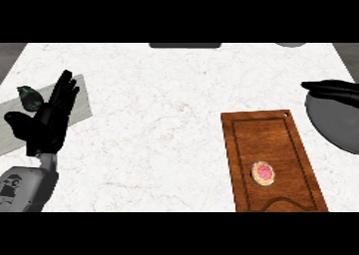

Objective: Pick the cupcake from the cutting board and place it in the pan

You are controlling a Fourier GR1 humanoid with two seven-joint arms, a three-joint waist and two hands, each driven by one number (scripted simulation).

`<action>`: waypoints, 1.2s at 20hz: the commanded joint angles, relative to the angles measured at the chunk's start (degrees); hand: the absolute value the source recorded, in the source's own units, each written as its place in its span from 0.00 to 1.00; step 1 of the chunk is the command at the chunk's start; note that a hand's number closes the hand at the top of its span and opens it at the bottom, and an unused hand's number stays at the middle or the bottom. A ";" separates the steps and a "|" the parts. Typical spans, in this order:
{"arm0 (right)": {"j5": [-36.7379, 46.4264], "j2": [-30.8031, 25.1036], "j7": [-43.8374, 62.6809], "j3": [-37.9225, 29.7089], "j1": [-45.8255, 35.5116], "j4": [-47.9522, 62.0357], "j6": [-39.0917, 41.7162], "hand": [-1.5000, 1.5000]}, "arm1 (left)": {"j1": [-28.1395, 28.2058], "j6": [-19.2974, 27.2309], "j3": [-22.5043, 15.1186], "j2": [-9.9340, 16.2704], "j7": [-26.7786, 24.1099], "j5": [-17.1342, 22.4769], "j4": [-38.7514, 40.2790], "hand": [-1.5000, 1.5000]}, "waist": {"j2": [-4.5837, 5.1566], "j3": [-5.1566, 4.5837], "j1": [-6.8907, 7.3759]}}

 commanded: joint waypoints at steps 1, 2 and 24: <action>0.15 3.90 3.40 2.07 0.10 -3.34 2.95 0.00 | 0.71 -3.27 2.84 1.82 0.52 1.49 -0.88 0.50 | 0.01 0.01 0.19; 0.45 3.06 1.99 -1.30 3.86 -6.46 3.61 0.00 | 0.48 0.00 0.42 -1.19 2.14 -1.56 -2.86 0.50 | -0.05 0.03 -0.23; 26.17 17.69 7.48 5.34 7.80 -3.96 3.96 0.00 | 2.79 -7.00 6.04 -3.36 -2.50 -3.69 1.20 0.50 | 0.10 0.04 0.13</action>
